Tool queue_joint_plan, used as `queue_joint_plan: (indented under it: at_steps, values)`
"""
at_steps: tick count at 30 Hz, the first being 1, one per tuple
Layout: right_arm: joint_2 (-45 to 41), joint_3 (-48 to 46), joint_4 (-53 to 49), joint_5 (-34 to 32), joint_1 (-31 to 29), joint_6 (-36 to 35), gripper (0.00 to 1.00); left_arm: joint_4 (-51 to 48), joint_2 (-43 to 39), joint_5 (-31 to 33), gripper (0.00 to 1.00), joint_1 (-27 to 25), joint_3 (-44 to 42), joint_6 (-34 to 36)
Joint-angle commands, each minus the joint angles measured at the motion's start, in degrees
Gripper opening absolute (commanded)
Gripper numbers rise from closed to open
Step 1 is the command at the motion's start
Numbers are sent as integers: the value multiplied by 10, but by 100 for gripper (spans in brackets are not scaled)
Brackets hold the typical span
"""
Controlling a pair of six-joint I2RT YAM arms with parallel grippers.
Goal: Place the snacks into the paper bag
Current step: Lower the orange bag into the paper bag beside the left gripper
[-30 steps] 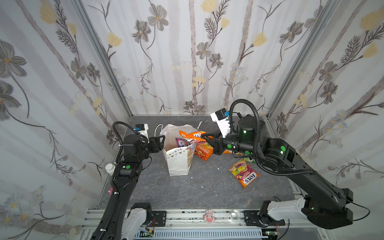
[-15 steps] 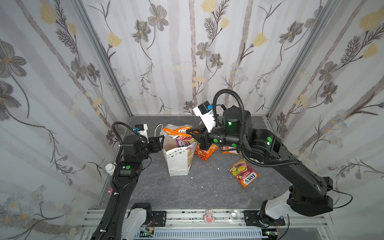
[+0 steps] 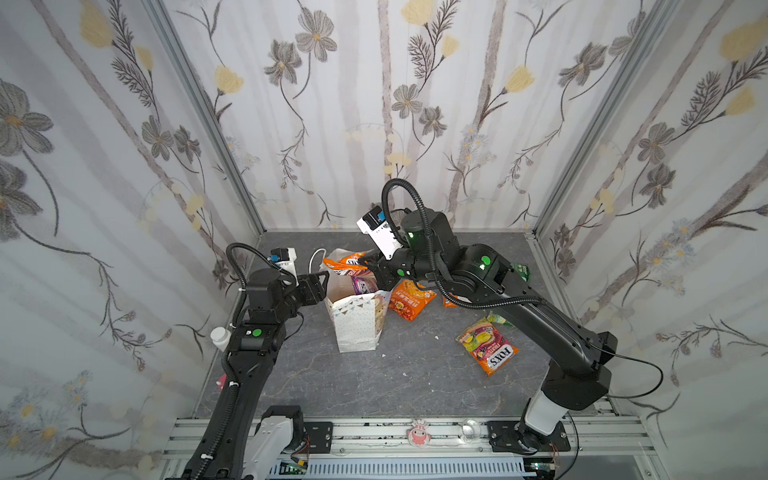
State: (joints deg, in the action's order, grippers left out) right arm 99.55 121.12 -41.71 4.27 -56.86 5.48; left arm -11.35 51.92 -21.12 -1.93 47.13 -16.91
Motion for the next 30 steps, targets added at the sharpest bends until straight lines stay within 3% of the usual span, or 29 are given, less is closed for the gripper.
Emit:
queue_joint_plan:
  at_steps: [1, 8, 18, 30]
  values:
    - [11, 10, 10, -8, 17, -58, 0, 5, 1, -2, 70, 1, 1, -4]
    - [43, 10, -3, 42, 27, -130, 0, 1, 6, -2, 70, 1, 5, 0]
    - [87, 24, -26, -12, 10, -151, 0, 9, 12, -16, 70, 1, -1, -7]
    - [176, 141, -188, -23, -1, -171, 0, 12, 14, -20, 70, 1, 0, -9]
